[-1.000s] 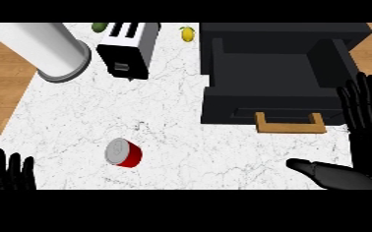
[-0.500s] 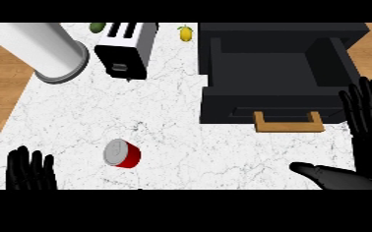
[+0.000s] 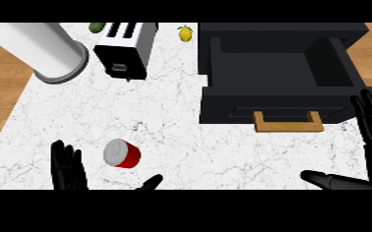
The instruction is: Pick up the can, place it into the drawer and close the drawer
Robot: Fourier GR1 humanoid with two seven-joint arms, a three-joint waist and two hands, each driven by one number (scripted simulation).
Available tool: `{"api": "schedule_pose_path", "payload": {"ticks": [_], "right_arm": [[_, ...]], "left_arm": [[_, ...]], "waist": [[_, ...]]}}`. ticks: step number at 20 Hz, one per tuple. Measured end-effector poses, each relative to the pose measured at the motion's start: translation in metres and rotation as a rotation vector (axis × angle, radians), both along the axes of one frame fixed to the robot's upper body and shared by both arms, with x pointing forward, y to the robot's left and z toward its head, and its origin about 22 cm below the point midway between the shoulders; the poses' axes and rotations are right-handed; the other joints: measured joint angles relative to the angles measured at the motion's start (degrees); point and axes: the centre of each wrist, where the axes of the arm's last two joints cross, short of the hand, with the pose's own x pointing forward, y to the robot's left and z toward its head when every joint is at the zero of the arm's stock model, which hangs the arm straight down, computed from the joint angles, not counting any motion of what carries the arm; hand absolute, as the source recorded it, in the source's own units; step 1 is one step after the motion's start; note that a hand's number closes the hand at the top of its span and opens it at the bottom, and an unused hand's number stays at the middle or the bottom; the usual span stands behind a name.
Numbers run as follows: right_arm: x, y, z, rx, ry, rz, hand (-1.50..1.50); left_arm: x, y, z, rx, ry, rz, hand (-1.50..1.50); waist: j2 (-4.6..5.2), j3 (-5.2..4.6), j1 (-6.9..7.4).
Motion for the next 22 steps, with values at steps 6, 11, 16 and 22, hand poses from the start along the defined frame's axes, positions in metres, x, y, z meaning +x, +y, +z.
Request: {"api": "schedule_pose_path", "payload": {"ticks": [6, 11, 16, 22], "right_arm": [[0.003, -0.006, 0.005, -0.004, -0.006, -0.008, -1.50], [-0.009, -0.007, 0.012, -0.008, -0.006, -0.009, -1.50], [-0.017, -0.011, 0.013, -0.003, -0.016, -0.014, -1.50], [-0.022, -0.016, 0.013, -0.001, -0.014, -0.016, -1.50]], "left_arm": [[0.012, -0.004, -0.035, 0.005, 0.044, 0.010, -1.50], [0.011, -0.002, -0.065, 0.006, 0.066, 0.046, -1.50], [0.005, 0.000, -0.087, -0.011, 0.081, 0.073, -1.50], [0.008, 0.016, -0.119, -0.034, 0.093, 0.099, -1.50]], "waist": [[0.03, -0.01, 0.04], [-0.02, -0.05, 0.07], [-0.03, -0.03, 0.11], [-0.01, -0.03, 0.13]]}}
